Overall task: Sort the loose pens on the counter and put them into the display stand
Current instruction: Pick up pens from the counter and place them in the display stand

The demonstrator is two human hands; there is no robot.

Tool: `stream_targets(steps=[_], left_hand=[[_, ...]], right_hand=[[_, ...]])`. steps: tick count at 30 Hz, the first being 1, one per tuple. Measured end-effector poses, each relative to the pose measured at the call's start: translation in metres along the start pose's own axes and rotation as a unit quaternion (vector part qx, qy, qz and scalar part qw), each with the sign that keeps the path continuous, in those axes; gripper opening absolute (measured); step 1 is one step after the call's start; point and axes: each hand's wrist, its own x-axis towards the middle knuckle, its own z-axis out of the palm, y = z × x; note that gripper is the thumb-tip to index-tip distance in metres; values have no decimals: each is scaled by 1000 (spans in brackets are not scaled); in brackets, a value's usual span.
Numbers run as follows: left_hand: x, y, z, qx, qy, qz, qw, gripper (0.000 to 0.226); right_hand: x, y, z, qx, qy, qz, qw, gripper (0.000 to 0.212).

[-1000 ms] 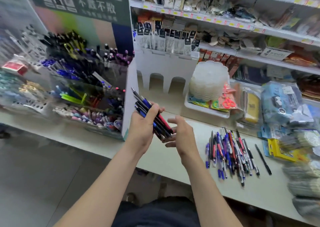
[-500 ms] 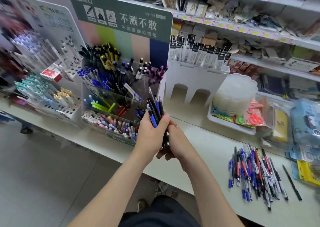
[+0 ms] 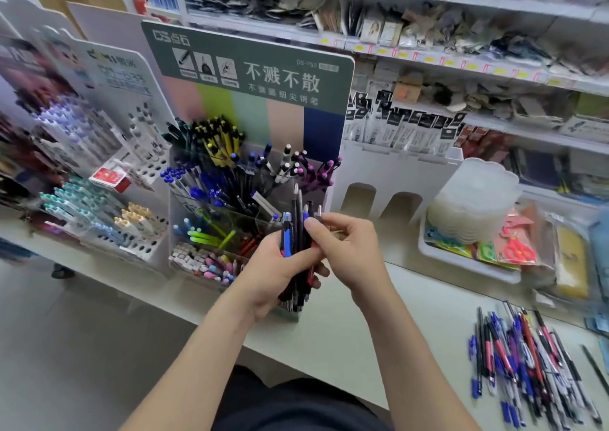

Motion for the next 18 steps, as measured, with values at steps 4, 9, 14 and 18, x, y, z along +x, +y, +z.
stream_targets(steps=[4,9,14,18], left_hand=[[5,9,-30,-27,-31,-22,999,21],[3,13,-69,-37,-53,-45,997,26],[0,8,-106,-18,-51,-56,997,26],[-4,0,-128,-7,-46,-69,997,21]], right_hand=[[7,-5,17,27,11,6,1000,32],[6,-6,51,60,87,23,994,22],[-5,3,94,72,158,-11,985,17],[-15,19,119,45,242,-62,967,17]])
